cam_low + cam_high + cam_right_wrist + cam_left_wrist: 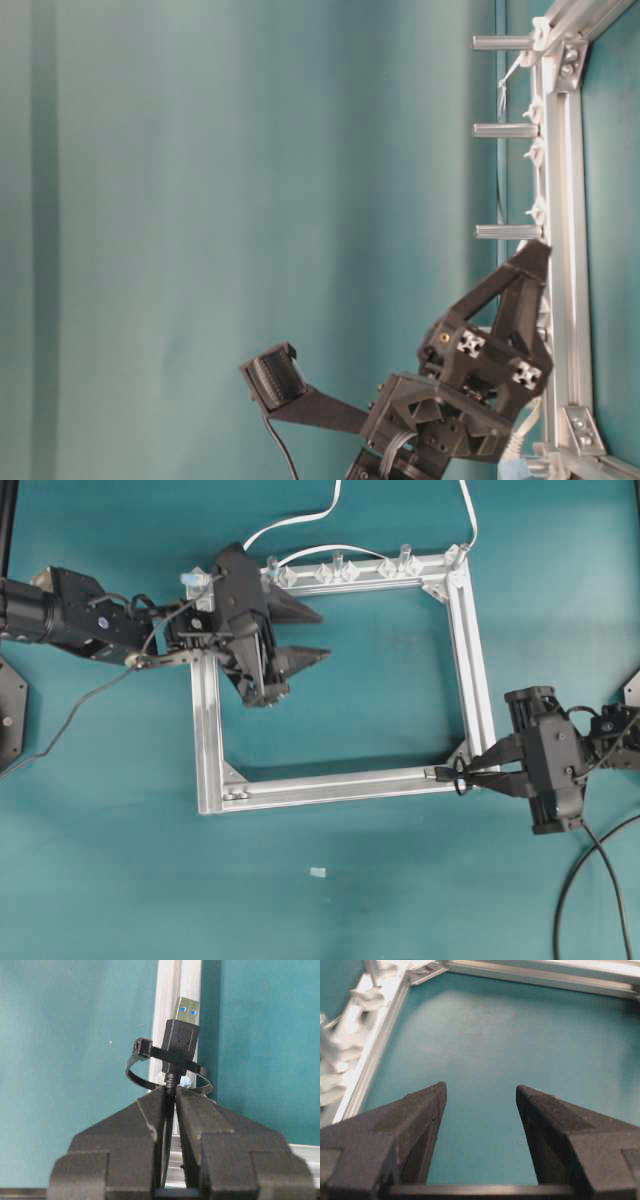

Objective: Insert the wire through the string loop located on the right side.
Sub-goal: 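Move the left gripper across the frame toward the protruding USB plug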

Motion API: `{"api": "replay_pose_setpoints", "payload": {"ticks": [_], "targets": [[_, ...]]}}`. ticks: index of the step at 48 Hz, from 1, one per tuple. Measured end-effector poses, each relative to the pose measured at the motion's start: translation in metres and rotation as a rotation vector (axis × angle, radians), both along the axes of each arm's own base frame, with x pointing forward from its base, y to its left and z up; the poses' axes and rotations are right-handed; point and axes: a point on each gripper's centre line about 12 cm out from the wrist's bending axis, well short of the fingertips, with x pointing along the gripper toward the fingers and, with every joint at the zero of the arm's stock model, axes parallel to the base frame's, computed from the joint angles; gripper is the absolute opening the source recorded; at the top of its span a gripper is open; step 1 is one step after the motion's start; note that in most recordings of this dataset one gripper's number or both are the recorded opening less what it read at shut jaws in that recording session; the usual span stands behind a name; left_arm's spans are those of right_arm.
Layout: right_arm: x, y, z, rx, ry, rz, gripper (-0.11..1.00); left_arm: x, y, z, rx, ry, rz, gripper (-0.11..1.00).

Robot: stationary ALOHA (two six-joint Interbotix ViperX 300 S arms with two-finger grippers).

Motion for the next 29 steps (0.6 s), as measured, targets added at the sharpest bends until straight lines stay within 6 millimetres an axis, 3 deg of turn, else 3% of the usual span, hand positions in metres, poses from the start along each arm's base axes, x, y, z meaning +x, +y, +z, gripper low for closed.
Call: {"api": "replay_pose_setpoints", "payload": {"ticks": [13,29], "targets": [[0.001,-0.001,0.001,-0.002,-0.007,-0.005,0.1,0.011,-0.028,0.005,-0.039,0.012,-0.058,0.6],[0.001,-0.001,0.001,-0.003,-0.009,-0.008,0.1,0.016,-0.074,0.008,-0.215,-0.006,-0.087,0.63]]}}
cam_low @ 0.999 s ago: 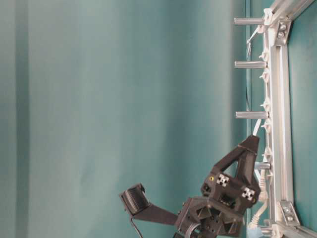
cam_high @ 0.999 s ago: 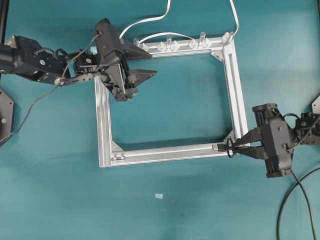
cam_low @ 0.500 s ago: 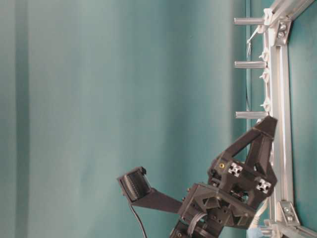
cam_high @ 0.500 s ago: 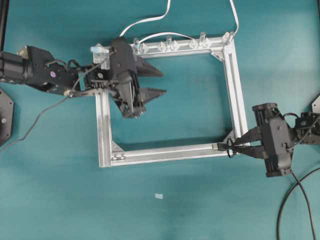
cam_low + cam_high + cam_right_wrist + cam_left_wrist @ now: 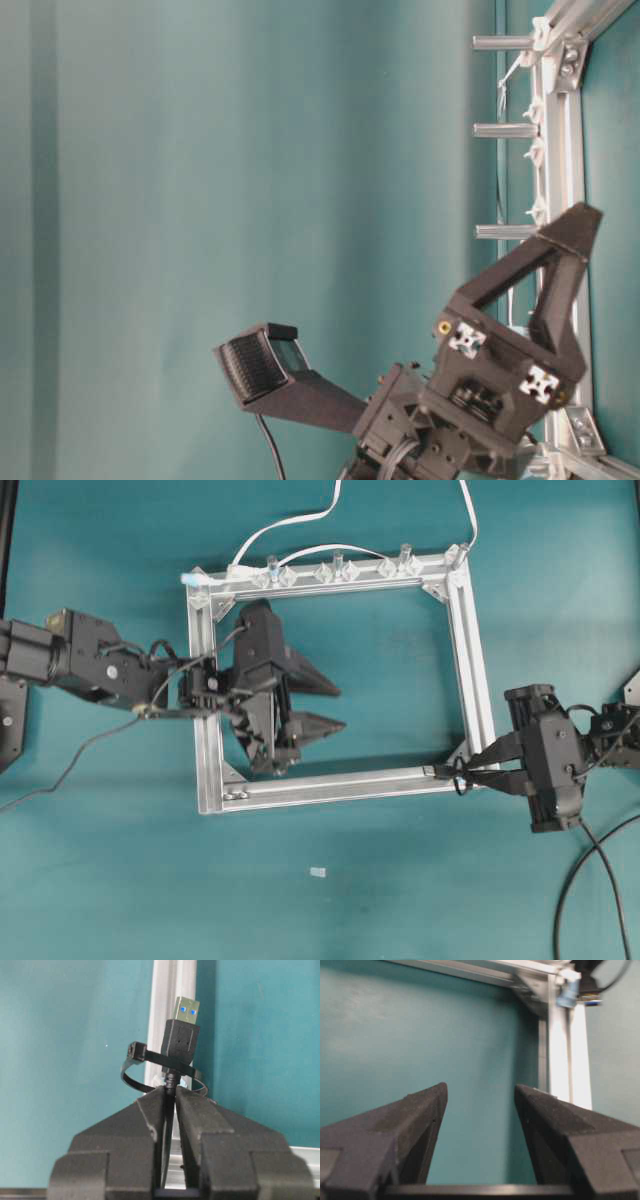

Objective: Insert the wire through the string loop located on the right side.
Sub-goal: 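Move the left gripper across the frame toward the protruding USB plug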

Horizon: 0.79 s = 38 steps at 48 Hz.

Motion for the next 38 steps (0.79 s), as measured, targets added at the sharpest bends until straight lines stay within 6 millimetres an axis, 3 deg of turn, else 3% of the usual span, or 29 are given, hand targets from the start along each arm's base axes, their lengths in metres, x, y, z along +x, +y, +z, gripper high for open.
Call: {"api": "replay_pose_setpoints", "payload": {"ticks": [11,20,38], "targets": [[0.0,0.0,0.0,0.0,0.0,0.0,0.1,0.002,-0.022,0.0,-0.072,0.037,-0.018,0.72],[0.0,0.0,0.0,0.0,-0.001,-0.001,0.1,0.007,-0.025,0.002,-0.094,0.079,-0.013,0.85],[0.0,0.0,0.0,0.0,-0.001,-0.002,0.1,0.035,-0.028,-0.004,-0.093,0.079,-0.018,0.86]]}}
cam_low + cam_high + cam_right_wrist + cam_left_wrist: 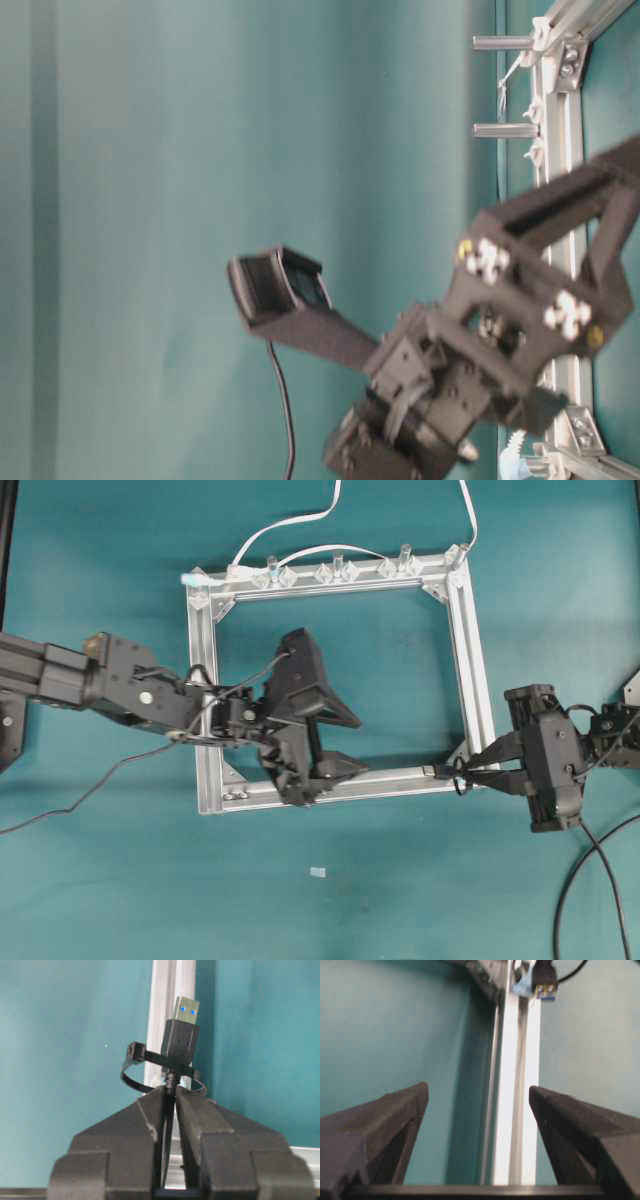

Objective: Insert the wire through the string loop located on the right side.
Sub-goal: 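Move the left gripper across the frame toward the protruding USB plug, then close the left gripper on the plug tip beyond the loop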

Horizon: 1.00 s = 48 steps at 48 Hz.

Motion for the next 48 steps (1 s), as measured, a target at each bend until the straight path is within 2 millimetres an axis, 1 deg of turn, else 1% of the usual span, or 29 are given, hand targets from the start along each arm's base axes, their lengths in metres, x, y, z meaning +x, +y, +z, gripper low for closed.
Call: {"api": "replay_pose_setpoints", "payload": {"ticks": [5,12,20,28,48], "targets": [[0.0,0.0,-0.001,0.0,0.003,0.002,0.1,0.011,-0.004,0.001,0.001,-0.014,-0.008,0.86],[0.0,0.0,0.0,0.0,0.0,0.0,0.1,0.025,-0.015,0.002,0.015,-0.029,-0.038,0.86],[0.0,0.0,0.0,-0.001,-0.004,0.0,0.1,0.038,-0.025,0.0,0.045,-0.015,-0.076,0.86],[0.0,0.0,0.0,-0.001,-0.004,0.0,0.1,0.05,-0.027,-0.001,0.048,-0.017,-0.079,0.86],[0.0,0.0,0.001,-0.002,-0.007,-0.002,0.1,0.071,-0.027,-0.01,0.064,-0.029,-0.084,0.86]]}}
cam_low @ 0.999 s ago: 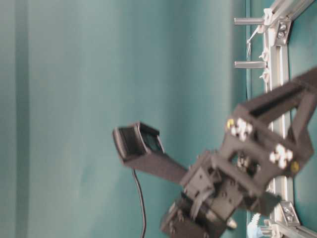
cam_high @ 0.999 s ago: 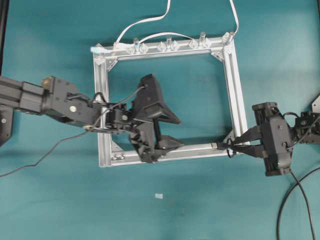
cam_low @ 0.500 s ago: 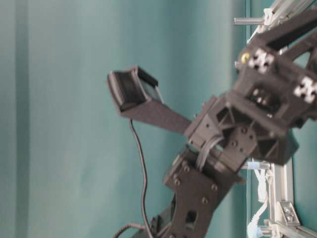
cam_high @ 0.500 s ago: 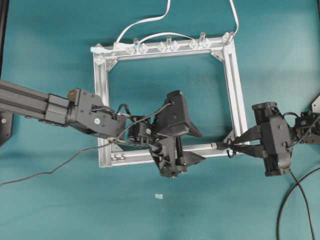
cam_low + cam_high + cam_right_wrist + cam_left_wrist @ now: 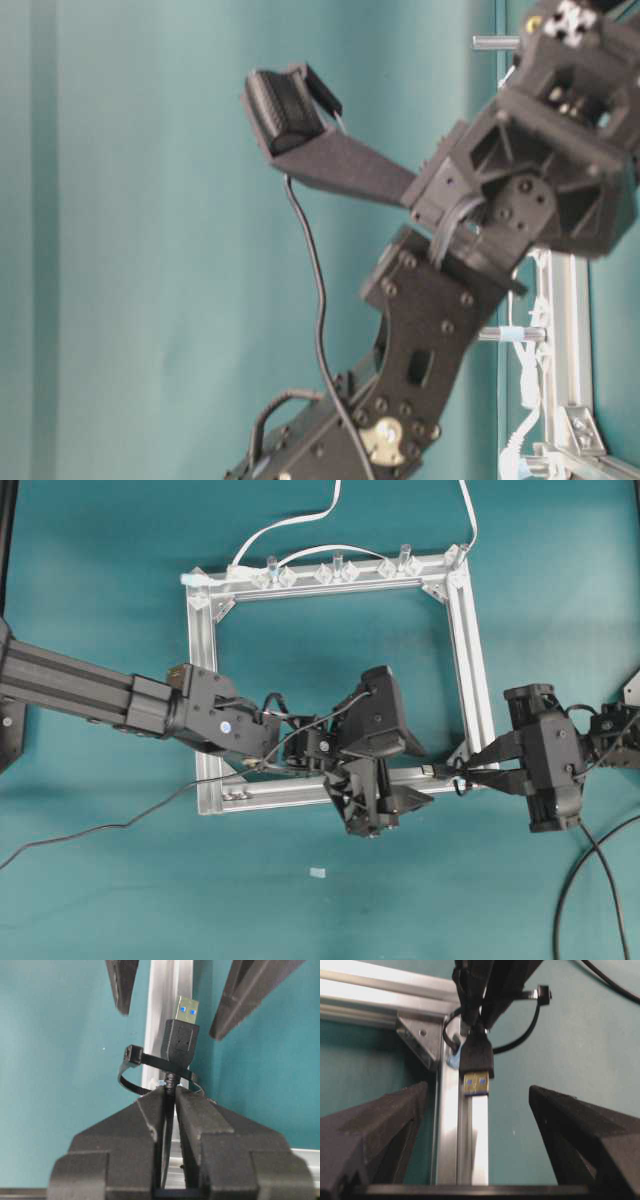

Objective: Insert the wire through the string loop located on the right side.
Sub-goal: 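Close the left gripper on the plug tip beyond the loop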

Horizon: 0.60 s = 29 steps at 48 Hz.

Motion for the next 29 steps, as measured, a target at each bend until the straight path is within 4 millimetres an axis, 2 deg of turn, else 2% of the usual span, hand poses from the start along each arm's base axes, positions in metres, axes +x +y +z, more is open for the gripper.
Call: {"api": "replay_pose_setpoints", "payload": {"ticks": [10,29], "targets": [[0.0,0.0,0.0,0.0,0.0,0.0,0.1,0.01,0.002,0.007,0.036,-0.032,-0.015,0.86],[0.0,0.0,0.0,0.0,0.0,0.0,0.1,0.012,0.007,0.008,0.034,-0.033,-0.005,0.84]]}}
